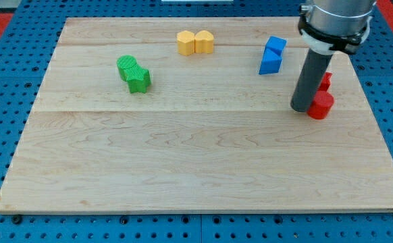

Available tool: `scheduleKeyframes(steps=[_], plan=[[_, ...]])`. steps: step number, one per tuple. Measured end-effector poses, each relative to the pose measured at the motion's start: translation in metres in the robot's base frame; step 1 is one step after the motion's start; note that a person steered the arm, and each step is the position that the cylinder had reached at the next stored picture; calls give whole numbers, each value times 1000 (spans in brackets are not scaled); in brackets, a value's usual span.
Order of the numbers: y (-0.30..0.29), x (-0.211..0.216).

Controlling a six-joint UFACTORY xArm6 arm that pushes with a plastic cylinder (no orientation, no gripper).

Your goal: Move the arm slightly to the left

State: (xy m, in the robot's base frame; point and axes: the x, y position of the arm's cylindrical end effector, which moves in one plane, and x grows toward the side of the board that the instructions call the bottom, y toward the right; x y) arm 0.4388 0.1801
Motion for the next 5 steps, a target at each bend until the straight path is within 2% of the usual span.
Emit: scheduleKeyframes(steps=[2, 3, 4, 5], plan=[[5, 0], [-23, 0], [-94, 0], [-95, 0]])
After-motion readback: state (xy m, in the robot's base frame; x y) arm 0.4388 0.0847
